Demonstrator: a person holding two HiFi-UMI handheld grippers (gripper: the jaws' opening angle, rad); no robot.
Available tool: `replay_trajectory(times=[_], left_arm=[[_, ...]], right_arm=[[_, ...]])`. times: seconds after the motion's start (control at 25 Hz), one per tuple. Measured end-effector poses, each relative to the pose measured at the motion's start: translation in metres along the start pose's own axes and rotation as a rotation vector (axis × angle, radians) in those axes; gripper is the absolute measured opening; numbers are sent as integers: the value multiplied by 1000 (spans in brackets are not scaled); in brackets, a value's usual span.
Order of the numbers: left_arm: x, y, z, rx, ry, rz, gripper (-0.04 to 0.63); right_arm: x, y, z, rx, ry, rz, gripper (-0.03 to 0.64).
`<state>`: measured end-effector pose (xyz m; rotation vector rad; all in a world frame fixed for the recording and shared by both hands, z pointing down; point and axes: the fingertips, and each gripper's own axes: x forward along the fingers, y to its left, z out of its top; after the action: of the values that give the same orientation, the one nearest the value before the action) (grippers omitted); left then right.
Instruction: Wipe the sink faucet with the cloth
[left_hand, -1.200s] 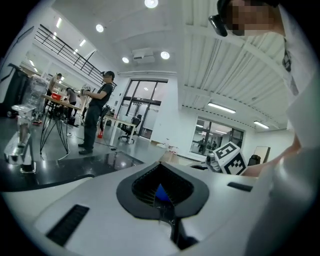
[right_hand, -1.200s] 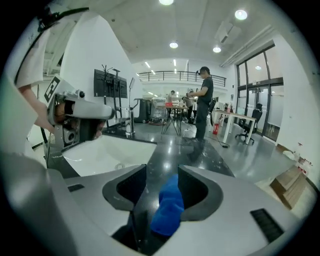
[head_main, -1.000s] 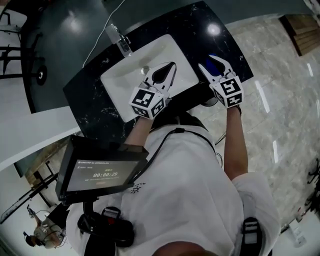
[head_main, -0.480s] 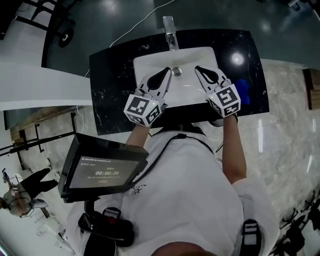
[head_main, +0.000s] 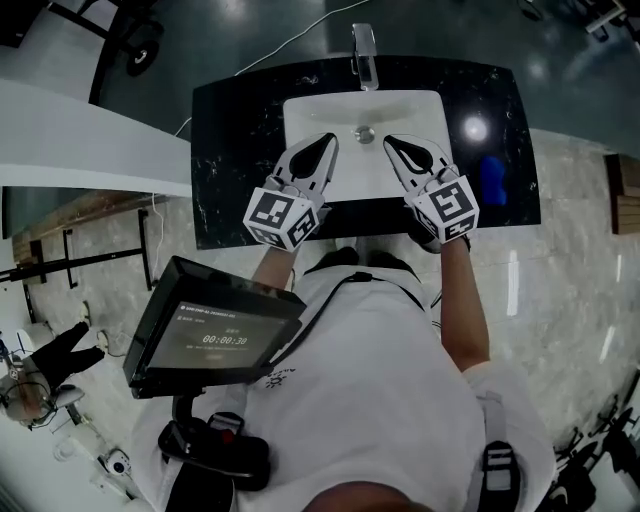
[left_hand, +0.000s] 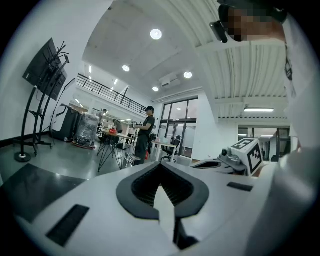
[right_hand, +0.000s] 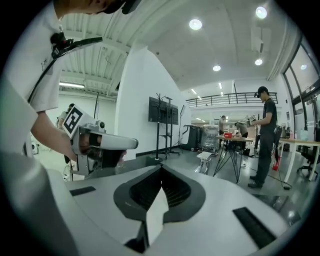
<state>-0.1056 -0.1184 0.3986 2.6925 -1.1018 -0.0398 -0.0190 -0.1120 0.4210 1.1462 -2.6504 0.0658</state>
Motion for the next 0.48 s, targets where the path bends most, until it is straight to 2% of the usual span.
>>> replay_trajectory(times=[0.16, 0.48], left_arm=[[-16, -17, 4, 9, -24, 22, -12], [-87, -121, -26, 32, -38, 92, -12]], right_arm=[[-20, 11, 1, 32, -28, 4, 5], [-129, 78, -23, 12, -48, 40, 5]])
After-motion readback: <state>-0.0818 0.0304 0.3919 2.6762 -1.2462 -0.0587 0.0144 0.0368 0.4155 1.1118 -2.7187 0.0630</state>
